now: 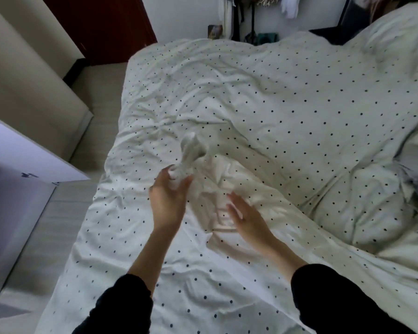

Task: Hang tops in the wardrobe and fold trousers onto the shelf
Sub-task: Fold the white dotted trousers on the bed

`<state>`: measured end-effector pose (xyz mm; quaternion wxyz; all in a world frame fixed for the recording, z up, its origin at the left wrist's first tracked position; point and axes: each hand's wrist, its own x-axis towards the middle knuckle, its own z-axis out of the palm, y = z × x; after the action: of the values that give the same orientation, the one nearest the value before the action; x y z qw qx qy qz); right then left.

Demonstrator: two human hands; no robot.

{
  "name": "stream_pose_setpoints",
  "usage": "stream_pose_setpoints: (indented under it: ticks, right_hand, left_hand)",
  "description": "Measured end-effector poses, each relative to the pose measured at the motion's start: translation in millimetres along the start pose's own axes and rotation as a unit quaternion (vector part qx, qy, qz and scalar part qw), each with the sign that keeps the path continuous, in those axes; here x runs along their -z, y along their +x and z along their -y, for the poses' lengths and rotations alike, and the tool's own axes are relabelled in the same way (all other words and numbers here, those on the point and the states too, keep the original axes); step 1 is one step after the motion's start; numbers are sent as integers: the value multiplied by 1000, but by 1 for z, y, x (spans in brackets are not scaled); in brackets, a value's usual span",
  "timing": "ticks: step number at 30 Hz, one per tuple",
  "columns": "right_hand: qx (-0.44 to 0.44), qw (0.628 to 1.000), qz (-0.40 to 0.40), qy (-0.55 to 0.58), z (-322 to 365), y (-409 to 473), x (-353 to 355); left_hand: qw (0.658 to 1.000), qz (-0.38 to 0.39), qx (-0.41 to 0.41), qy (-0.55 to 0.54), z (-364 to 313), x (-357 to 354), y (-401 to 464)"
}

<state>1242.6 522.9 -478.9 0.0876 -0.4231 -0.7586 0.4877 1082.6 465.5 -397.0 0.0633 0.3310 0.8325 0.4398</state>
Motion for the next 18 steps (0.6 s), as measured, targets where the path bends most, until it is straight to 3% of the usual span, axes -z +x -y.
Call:
stream_pose_setpoints:
  ticks: [2, 5, 7, 8, 10, 11, 13, 14, 16, 18]
  right_hand:
    - [-104, 966, -27, 234, 5, -15, 23]
    - [-226, 831, -54, 505, -11, -45, 58]
    - [-257, 762, -76, 589, -32, -70, 76]
    - [-269, 757, -79, 590, -40, -79, 82]
    - [-294, 779, -75, 548, -55, -94, 82]
    - [-301, 799, -69, 517, -58, -99, 77]
    - [-292, 863, -69, 407, -62, -101, 66]
    - [-263, 914, -73, 301, -64, -100, 58]
    - [-156, 980, -87, 90, -73, -102, 42]
    - [-70, 993, -98, 9, -79, -104, 25]
  left_hand:
    - [988, 55, -145, 14, -14, -8, -25]
    - [928, 158, -329, 80, -28, -28, -71]
    - [865, 278, -397, 131, -34, -46, -103]
    - [825, 367, -386, 190, -35, -54, -115]
    - [761, 488, -308, 298, -30, -62, -127]
    - [754, 499, -288, 315, -23, -64, -126]
    - [797, 399, -343, 296, -11, -68, -120]
    - [818, 340, -353, 302, -5, -67, -115]
    - [847, 297, -291, 331, -1, -66, -103]
    - [871, 314, -182, 331, 4, -64, -92]
